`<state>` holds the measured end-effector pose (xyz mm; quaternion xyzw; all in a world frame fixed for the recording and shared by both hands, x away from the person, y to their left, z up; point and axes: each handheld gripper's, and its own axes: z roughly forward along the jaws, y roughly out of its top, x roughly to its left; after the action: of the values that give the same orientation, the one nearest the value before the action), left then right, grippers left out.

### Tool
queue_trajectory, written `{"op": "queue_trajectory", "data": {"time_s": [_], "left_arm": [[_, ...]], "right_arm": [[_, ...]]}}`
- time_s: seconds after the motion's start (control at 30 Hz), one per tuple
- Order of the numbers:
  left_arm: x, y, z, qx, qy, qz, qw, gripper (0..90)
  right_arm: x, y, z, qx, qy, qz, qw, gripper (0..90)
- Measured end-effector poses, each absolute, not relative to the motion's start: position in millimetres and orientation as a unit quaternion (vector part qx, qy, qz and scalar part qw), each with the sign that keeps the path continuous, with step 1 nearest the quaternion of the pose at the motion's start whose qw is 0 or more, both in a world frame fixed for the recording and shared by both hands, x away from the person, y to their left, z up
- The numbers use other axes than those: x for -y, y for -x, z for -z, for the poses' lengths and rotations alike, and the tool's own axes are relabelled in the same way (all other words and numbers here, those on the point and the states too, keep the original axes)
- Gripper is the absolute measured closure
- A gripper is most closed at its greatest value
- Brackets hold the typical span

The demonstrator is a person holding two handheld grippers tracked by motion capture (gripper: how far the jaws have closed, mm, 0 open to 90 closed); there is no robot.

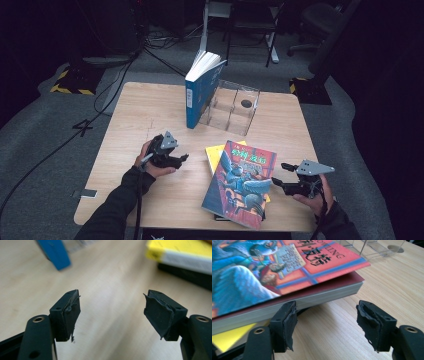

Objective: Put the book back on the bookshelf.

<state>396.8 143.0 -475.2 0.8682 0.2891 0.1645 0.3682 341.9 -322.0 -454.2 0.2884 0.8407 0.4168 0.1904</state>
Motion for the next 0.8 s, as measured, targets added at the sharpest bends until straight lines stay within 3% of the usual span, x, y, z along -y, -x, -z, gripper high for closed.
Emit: {"op": "queue_trajectory", "data": {"time_s": [0.43,0.8], "left_arm": [[-139,-349,496,-0.259,-0.888,-0.113,0.362,26.1],[-134,-331,504,-0.253,-0.890,-0.097,0.366,22.8]], "right_arm": [[321,-321,438,-0.834,-0.298,-0.434,0.165,30.1],[299,-305,432,-0.850,-0.287,-0.424,0.129,28.4]]}}
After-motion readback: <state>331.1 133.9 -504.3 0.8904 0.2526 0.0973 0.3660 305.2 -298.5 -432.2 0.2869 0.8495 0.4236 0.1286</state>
